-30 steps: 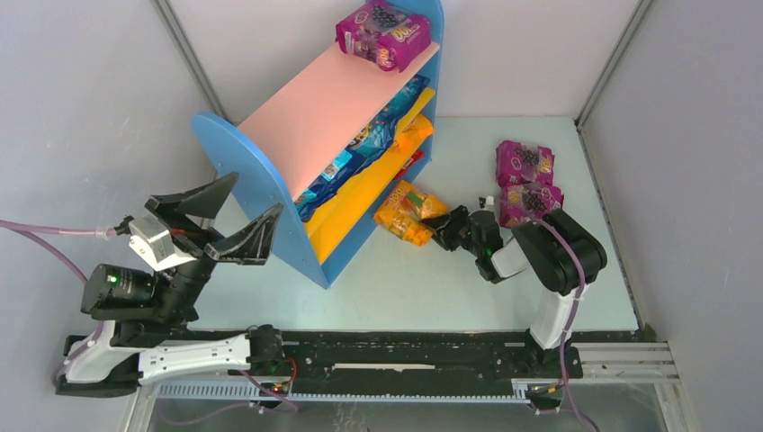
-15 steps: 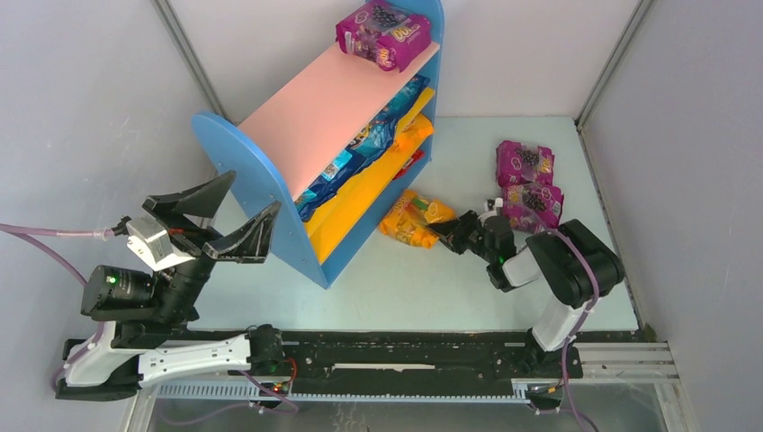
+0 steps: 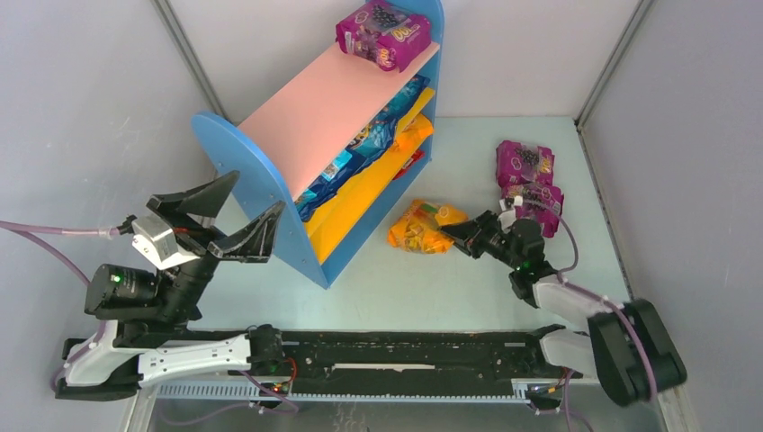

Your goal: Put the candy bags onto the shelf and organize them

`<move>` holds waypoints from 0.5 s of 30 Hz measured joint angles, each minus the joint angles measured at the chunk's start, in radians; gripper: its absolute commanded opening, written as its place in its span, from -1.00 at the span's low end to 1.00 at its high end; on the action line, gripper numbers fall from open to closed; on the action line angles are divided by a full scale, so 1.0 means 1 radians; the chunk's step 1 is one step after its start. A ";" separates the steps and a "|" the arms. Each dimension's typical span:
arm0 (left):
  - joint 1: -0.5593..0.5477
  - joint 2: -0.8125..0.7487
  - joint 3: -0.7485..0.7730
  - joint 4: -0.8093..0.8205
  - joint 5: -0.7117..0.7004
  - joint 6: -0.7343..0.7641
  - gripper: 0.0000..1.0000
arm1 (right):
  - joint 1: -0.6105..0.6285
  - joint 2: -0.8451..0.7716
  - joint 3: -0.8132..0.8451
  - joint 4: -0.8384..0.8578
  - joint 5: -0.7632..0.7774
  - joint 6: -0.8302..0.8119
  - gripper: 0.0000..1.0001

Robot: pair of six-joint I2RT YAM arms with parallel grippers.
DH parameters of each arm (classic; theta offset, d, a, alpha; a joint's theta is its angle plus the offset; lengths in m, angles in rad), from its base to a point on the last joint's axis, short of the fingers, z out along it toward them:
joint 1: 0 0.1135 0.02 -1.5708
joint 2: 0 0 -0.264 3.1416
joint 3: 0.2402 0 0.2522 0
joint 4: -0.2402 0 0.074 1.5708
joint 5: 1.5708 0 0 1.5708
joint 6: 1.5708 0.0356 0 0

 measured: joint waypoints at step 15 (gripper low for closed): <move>0.000 0.001 0.000 -0.001 0.012 -0.011 1.00 | 0.129 0.063 0.357 -0.118 -0.026 0.051 -0.82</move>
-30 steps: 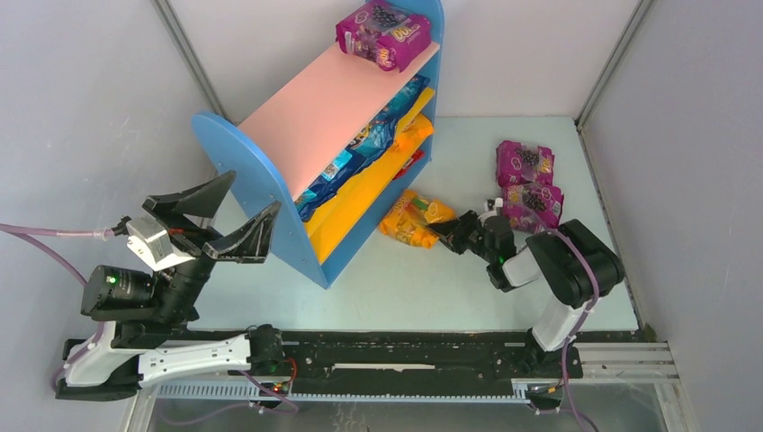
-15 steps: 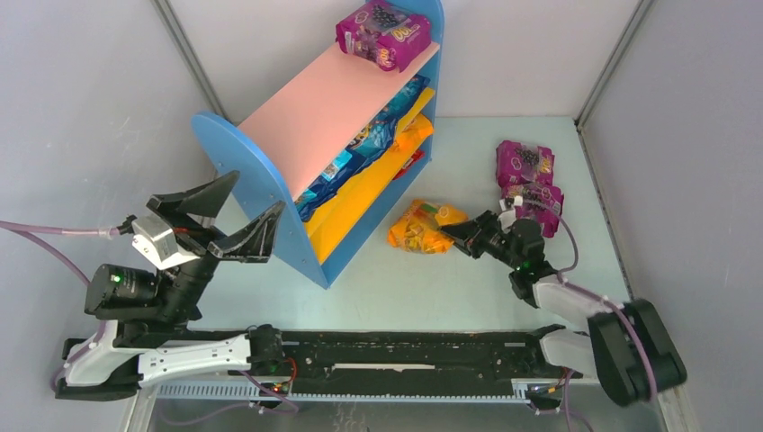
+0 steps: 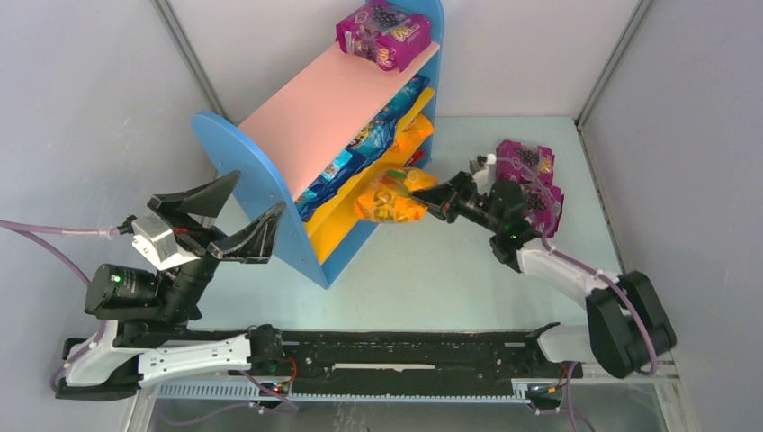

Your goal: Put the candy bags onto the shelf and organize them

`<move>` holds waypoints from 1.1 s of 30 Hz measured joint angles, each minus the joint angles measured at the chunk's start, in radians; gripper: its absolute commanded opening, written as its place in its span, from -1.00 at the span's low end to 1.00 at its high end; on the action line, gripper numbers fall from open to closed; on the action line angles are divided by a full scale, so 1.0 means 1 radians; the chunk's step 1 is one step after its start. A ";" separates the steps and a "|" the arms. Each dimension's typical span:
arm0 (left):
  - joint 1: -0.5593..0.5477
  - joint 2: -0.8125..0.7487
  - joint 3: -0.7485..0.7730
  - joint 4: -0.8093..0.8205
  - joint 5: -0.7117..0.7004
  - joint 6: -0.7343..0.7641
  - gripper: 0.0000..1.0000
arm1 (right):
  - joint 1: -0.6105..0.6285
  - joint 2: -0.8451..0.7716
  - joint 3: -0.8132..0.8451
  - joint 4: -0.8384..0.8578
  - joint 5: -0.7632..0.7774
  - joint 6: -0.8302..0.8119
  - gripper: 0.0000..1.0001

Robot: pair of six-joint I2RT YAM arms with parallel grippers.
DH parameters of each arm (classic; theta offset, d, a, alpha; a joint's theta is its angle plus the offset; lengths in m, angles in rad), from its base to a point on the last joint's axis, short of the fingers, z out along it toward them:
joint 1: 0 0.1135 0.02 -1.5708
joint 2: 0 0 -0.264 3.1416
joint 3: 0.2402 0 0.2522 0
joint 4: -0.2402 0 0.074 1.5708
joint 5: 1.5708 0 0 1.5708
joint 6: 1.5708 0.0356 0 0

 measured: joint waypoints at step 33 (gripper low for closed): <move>0.038 -0.052 0.000 0.000 0.044 -0.035 1.00 | 0.176 0.615 0.453 0.163 0.380 -0.067 0.39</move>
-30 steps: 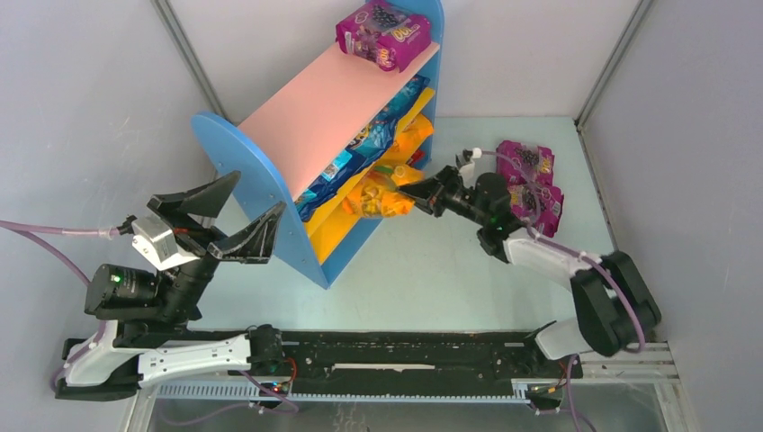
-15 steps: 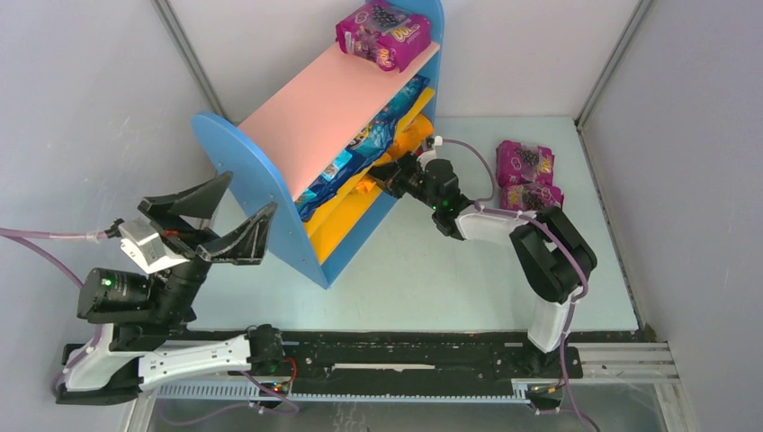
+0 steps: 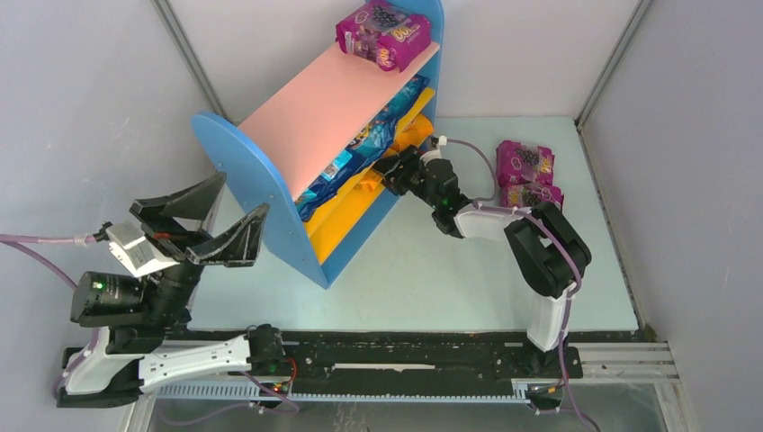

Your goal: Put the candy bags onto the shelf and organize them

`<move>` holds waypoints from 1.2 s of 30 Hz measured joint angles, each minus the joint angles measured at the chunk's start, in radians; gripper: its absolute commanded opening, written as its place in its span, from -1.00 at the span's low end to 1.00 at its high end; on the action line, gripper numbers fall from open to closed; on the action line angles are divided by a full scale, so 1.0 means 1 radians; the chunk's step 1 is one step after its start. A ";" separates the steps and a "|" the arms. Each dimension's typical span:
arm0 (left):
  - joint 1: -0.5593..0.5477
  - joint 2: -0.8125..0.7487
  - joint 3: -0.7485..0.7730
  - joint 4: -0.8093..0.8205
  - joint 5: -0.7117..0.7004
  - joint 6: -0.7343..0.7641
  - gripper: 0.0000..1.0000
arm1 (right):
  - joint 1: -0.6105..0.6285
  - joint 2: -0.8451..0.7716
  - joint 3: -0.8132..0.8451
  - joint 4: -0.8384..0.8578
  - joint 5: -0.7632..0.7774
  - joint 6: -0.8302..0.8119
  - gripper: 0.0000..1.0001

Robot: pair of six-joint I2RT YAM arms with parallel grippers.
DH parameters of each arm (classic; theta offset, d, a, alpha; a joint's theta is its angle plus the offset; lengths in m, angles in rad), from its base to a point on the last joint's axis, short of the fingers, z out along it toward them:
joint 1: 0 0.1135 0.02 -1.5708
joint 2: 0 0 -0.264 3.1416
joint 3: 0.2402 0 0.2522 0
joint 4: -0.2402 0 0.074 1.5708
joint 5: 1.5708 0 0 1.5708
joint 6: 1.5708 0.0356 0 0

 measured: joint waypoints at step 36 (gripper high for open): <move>0.032 0.078 0.000 -0.001 0.033 -0.043 1.00 | -0.948 -0.990 -0.386 -1.173 0.121 -0.691 1.00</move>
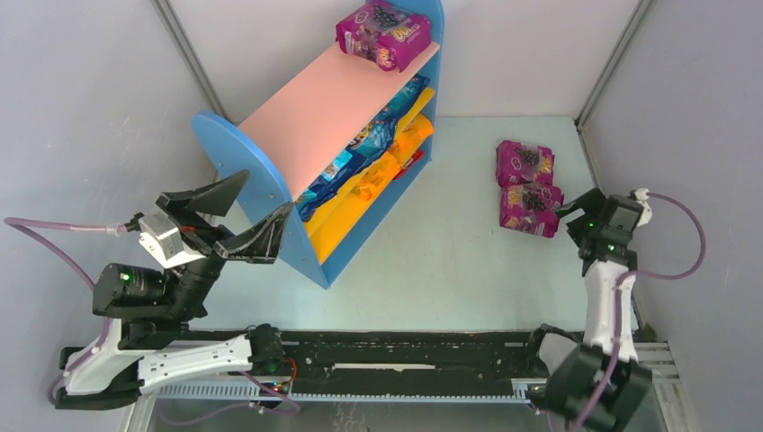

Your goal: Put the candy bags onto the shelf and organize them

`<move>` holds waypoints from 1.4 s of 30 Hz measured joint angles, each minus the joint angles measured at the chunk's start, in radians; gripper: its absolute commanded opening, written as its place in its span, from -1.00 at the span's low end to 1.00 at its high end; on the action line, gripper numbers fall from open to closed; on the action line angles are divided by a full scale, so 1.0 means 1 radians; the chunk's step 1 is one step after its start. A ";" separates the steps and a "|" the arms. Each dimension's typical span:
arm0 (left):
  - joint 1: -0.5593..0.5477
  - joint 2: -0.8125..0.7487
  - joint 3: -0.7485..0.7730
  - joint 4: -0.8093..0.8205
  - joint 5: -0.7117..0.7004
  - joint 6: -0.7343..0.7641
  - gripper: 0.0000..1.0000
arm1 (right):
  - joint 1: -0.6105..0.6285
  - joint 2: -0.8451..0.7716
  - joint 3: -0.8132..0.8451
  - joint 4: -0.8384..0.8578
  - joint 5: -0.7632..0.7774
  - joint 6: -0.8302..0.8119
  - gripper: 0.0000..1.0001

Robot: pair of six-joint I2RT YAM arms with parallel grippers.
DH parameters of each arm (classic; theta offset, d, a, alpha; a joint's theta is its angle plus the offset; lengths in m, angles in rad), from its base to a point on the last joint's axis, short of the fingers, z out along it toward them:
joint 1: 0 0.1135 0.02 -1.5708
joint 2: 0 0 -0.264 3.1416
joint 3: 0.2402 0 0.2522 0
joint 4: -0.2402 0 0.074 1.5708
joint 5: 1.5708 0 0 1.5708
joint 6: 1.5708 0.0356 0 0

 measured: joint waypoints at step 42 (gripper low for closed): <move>0.001 0.014 0.000 0.000 0.021 -0.008 1.00 | -0.174 0.927 0.160 0.536 -0.745 0.020 0.15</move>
